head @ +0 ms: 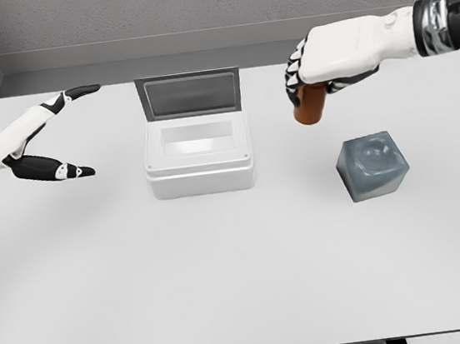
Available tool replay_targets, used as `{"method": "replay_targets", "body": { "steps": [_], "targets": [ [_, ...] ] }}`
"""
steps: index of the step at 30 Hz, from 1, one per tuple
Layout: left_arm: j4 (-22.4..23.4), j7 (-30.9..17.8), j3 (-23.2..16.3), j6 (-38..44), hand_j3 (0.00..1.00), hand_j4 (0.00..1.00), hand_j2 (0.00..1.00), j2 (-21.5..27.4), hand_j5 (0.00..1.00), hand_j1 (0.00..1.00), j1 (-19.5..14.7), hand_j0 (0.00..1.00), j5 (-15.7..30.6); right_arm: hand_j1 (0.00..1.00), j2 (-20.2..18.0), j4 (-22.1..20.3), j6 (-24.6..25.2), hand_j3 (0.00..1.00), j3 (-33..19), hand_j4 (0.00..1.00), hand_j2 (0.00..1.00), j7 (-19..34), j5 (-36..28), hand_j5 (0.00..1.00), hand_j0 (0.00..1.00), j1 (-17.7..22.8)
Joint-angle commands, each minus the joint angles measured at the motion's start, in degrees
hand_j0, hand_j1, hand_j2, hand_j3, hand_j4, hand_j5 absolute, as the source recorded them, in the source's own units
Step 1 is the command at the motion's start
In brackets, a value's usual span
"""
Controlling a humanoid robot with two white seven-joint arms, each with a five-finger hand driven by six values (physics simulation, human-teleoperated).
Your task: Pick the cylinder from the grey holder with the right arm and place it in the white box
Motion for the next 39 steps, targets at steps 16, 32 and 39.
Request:
{"method": "replay_targets", "body": {
  "steps": [16, 32, 39],
  "targets": [
    [0.2, 0.0, 0.0, 1.3, 1.0, 1.0, 1.0, -0.4, 1.0, 1.0, -0.6, 1.0, 0.4, 0.52, 10.0, 8.2, 0.2, 0.52, 1.7, 0.52, 0.52, 0.0, 1.6, 0.52, 0.52, -1.0],
    [1.4, 0.0, 0.0, 2.9, 1.0, 1.0, 1.0, -2.1, 1.0, 1.0, -1.5, 1.0, 0.3, 0.52, 17.8, 14.2, 0.2, 0.52, 1.8, 0.52, 0.52, 0.0, 2.9, 0.52, 0.52, -1.7],
    [3.5, 0.0, -2.4, 2.9, 1.0, 1.0, 1.0, -3.2, 1.0, 1.0, -4.0, 1.0, 0.3, 0.52, 19.3, 15.1, 0.2, 0.52, 1.9, 0.52, 0.52, 0.0, 3.1, 0.52, 0.52, -2.5]
  ]
}}
